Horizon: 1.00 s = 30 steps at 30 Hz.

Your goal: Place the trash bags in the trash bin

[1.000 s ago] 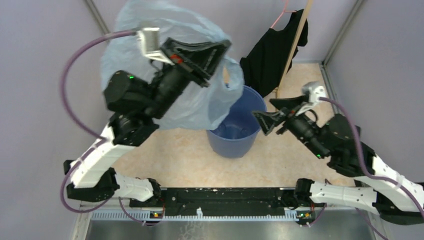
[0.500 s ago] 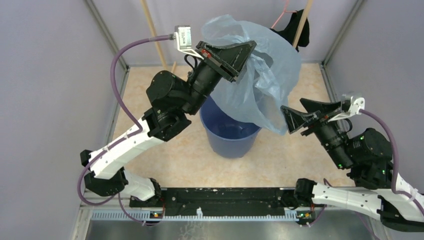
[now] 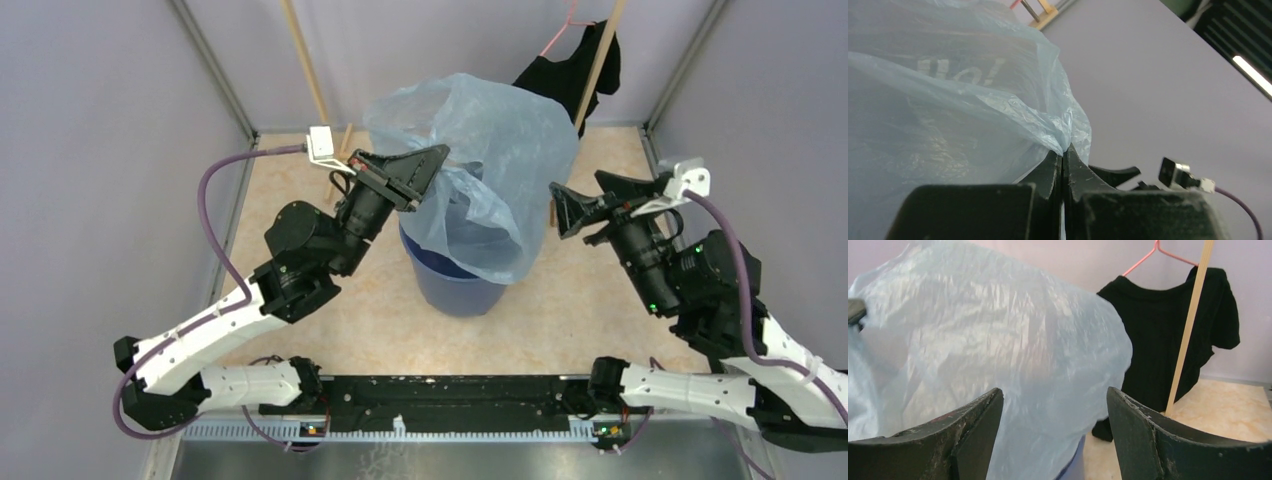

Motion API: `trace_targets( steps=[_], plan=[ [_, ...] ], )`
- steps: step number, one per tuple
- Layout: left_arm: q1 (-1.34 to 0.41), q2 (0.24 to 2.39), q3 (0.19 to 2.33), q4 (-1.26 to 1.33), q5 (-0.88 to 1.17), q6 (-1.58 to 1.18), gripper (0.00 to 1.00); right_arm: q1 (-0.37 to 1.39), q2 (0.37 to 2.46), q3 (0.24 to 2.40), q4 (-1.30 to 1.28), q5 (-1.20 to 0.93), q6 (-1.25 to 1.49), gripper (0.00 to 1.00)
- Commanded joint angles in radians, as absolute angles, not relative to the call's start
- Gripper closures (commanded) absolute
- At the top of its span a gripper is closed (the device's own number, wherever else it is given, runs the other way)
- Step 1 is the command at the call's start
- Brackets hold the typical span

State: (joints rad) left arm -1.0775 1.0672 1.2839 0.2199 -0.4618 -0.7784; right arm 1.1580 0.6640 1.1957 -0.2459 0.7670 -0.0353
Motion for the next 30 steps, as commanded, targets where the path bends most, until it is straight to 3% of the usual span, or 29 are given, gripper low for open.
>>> trace_targets(
  steps=[1, 8, 16, 21, 26, 30],
  plan=[
    [-1.077, 1.032, 1.265, 0.248, -0.259, -0.893, 1.00, 1.164, 0.784, 1.318, -0.179, 0.828, -0.100, 0.25],
    [-1.077, 1.050, 1.318, 0.283, 0.144, -0.930, 1.00, 1.160, 0.941, 1.509, -0.237, 0.842, -0.104, 0.24],
    [-1.077, 0.886, 1.096, 0.223, -0.019, -0.969, 1.00, 1.076, 1.051, 1.666, -0.313, 0.790, -0.029, 0.24],
    [-1.077, 0.793, 1.061, 0.118, -0.162, -0.925, 1.00, 0.688, 1.279, 1.917, -0.556, 0.255, 0.256, 0.26],
    [-1.077, 0.784, 1.095, 0.017, -0.247, -0.886, 1.00, 0.650, 1.557, 2.202, -0.684, 0.016, 0.271, 0.24],
    [-1.077, 0.771, 1.142, -0.086, -0.296, -0.827, 1.00, 0.647, 1.661, 2.201, -0.688, -0.043, 0.273, 0.23]
  ],
)
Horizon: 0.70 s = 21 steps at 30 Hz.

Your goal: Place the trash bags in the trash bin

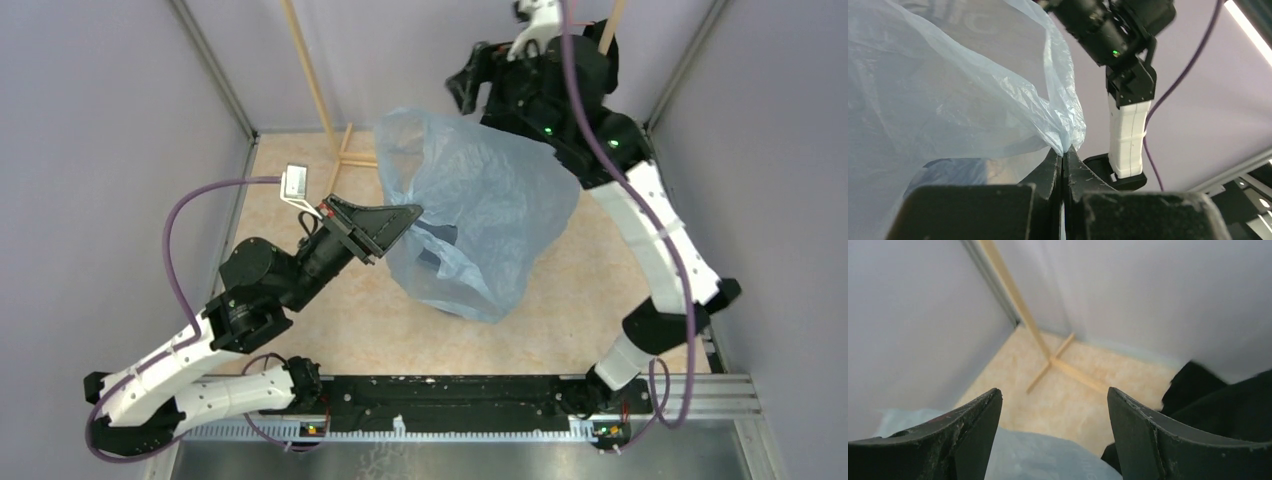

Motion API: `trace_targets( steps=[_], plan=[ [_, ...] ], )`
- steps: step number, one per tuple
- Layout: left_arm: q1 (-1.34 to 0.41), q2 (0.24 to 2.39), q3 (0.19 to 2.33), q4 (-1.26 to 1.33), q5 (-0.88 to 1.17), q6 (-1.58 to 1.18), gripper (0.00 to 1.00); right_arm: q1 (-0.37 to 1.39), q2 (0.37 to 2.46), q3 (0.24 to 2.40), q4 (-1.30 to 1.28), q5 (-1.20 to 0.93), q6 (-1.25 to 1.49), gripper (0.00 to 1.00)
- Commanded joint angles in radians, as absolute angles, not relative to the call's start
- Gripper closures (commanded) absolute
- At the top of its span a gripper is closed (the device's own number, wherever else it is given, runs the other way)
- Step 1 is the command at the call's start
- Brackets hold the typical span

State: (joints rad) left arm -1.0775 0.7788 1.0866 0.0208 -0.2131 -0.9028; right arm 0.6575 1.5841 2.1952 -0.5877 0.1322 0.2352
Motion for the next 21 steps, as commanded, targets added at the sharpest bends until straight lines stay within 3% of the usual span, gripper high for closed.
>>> trace_targets(
  steps=[1, 12, 21],
  plan=[
    [-1.077, 0.766, 1.148, -0.105, -0.307, -0.810, 1.00, 0.646, 1.670, 2.174, -0.685, -0.060, 0.273, 0.23],
    [-1.078, 0.712, 1.177, -0.237, -0.469, -0.663, 1.00, 0.649, 1.478, 1.669, -0.597, -0.168, 0.308, 0.38],
    [-1.077, 0.762, 1.205, -0.227, -0.498, -0.620, 1.00, 0.716, 1.521, 1.549, -0.535, -0.099, 0.263, 0.41]
  ],
)
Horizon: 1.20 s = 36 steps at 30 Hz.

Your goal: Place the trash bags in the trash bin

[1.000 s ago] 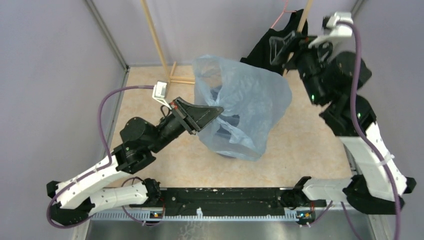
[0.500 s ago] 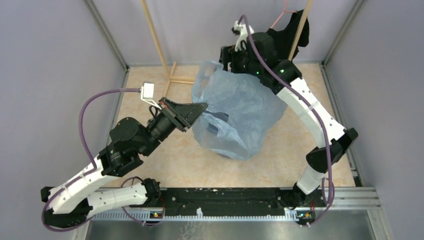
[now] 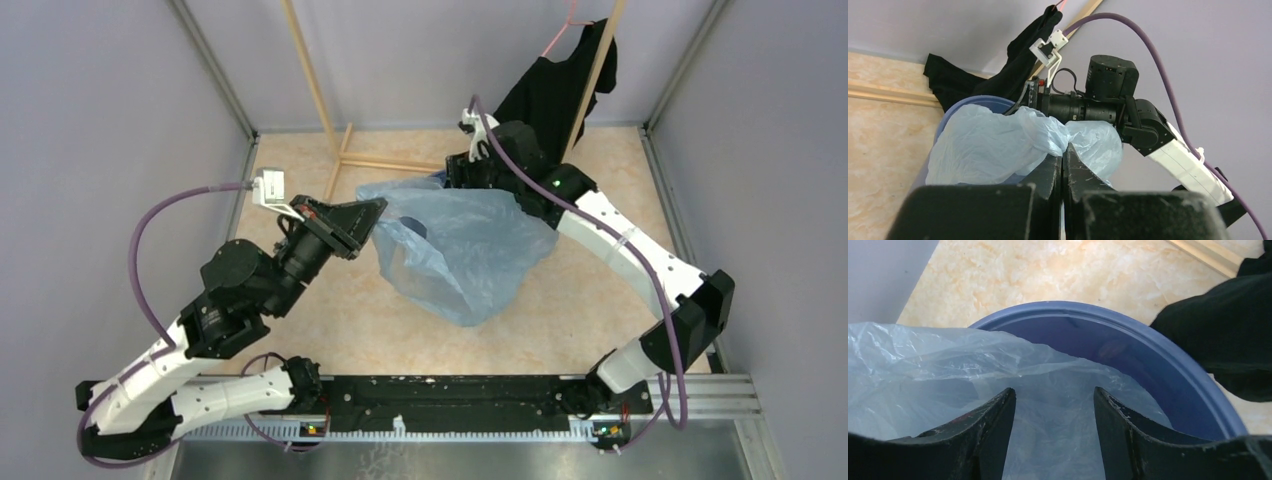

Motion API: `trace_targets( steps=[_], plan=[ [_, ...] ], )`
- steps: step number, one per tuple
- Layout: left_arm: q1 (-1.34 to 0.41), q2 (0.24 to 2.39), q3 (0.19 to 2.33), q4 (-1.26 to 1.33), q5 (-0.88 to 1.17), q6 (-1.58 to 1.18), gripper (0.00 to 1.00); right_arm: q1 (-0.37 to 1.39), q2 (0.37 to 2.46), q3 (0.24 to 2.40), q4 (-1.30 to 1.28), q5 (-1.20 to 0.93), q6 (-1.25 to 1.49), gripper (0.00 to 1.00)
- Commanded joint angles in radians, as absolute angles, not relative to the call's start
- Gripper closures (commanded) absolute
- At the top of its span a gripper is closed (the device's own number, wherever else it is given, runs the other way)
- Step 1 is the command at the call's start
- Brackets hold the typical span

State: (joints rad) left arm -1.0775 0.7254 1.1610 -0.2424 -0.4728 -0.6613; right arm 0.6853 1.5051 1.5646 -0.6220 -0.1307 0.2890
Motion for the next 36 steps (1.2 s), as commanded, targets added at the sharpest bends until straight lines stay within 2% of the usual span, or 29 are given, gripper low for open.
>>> trace_targets(
  steps=[1, 5, 10, 13, 17, 23, 26, 31, 34, 36],
  plan=[
    [-1.077, 0.773, 1.206, -0.227, -0.496, -0.622, 1.00, 0.716, 1.539, 1.551, -0.532, -0.086, 0.255, 0.41],
    [-1.077, 0.808, 1.213, -0.260, -0.527, -0.621, 1.00, 0.725, 1.563, 1.593, -0.572, -0.009, 0.225, 0.43],
    [-1.077, 0.825, 1.223, -0.350, -0.599, -0.612, 1.00, 0.736, 1.475, 1.640, -0.577, 0.048, 0.200, 0.41],
    [-1.077, 0.813, 1.210, -0.356, -0.604, -0.604, 1.00, 0.736, 1.416, 1.688, -0.598, 0.154, 0.176, 0.41],
    [-1.077, 0.781, 1.187, -0.359, -0.612, -0.611, 1.00, 0.736, 1.333, 1.705, -0.586, 0.333, 0.144, 0.35],
    [-1.078, 0.759, 1.175, -0.364, -0.617, -0.613, 1.00, 0.736, 1.203, 1.684, -0.581, 0.445, 0.123, 0.28],
    [-1.078, 0.756, 1.176, -0.365, -0.618, -0.606, 1.00, 0.735, 1.094, 1.619, -0.603, 0.406, 0.110, 0.28],
    [-1.077, 0.760, 1.170, -0.345, -0.619, -0.586, 1.00, 0.736, 0.879, 1.419, -0.557, 0.201, 0.137, 0.21],
    [-1.077, 0.773, 1.173, -0.328, -0.608, -0.573, 1.00, 0.737, 0.850, 1.354, -0.544, 0.163, 0.170, 0.22],
    [-1.077, 0.782, 1.180, -0.326, -0.601, -0.571, 1.00, 0.736, 0.879, 1.348, -0.542, 0.160, 0.185, 0.26]
  ],
)
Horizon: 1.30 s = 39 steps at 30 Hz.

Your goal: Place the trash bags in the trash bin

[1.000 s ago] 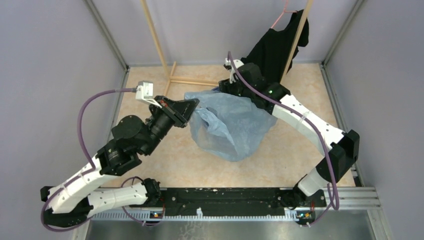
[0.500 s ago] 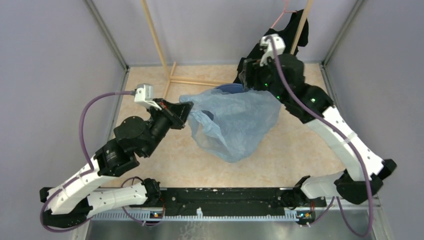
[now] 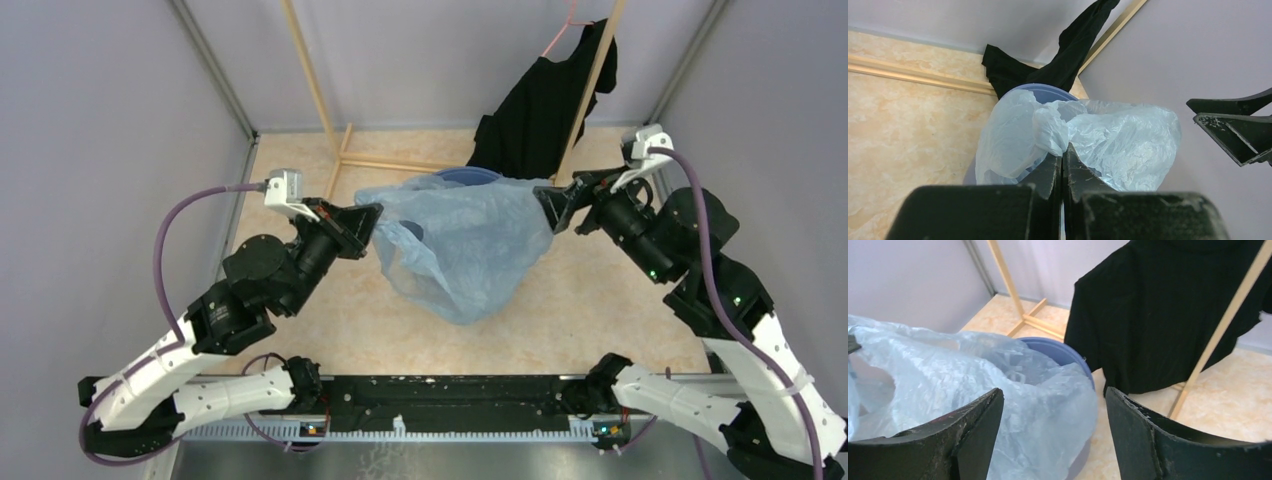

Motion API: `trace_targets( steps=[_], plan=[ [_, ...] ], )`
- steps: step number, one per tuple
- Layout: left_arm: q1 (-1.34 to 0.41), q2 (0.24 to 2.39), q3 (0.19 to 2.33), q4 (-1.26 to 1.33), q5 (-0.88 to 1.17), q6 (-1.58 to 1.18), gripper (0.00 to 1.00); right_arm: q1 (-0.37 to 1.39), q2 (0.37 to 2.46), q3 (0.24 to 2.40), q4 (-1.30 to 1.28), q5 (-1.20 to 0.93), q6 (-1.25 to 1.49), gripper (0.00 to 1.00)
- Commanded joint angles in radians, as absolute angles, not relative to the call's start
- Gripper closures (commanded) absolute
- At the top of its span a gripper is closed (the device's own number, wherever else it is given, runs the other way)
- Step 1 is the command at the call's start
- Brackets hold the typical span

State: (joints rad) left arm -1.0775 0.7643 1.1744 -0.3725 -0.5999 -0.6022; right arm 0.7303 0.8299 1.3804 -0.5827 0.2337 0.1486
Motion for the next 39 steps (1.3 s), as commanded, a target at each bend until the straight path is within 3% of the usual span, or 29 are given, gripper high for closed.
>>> trace_targets(
  steps=[1, 5, 7, 11, 20, 24, 32, 39],
  plan=[
    [-1.078, 0.788, 1.185, -0.330, -0.598, -0.571, 1.00, 0.736, 0.913, 1.353, -0.536, 0.149, 0.188, 0.30],
    [-1.077, 0.798, 1.196, -0.342, -0.582, -0.593, 1.00, 0.737, 1.071, 1.386, -0.516, 0.012, 0.210, 0.51],
    [-1.077, 0.796, 1.190, -0.336, -0.574, -0.607, 1.00, 0.743, 1.149, 1.370, -0.482, -0.066, 0.239, 0.55],
    [-1.077, 0.803, 1.191, -0.322, -0.556, -0.620, 1.00, 0.766, 1.240, 1.273, -0.363, -0.034, 0.270, 0.56],
    [-1.078, 0.871, 1.276, -0.303, -0.543, -0.561, 1.00, 0.766, 1.372, 1.345, -0.420, 0.109, 0.210, 0.56],
    [-1.077, 0.920, 1.334, -0.267, -0.532, -0.503, 1.00, 0.767, 1.274, 1.356, -0.445, 0.136, 0.181, 0.49],
    [-1.077, 1.056, 1.460, -0.205, -0.511, -0.378, 1.00, 0.766, 1.071, 1.417, -0.589, 0.211, 0.118, 0.16],
    [-1.077, 1.180, 1.533, -0.138, -0.515, -0.281, 1.00, 0.766, 0.915, 1.349, -0.635, 0.139, 0.101, 0.15]
  ],
)
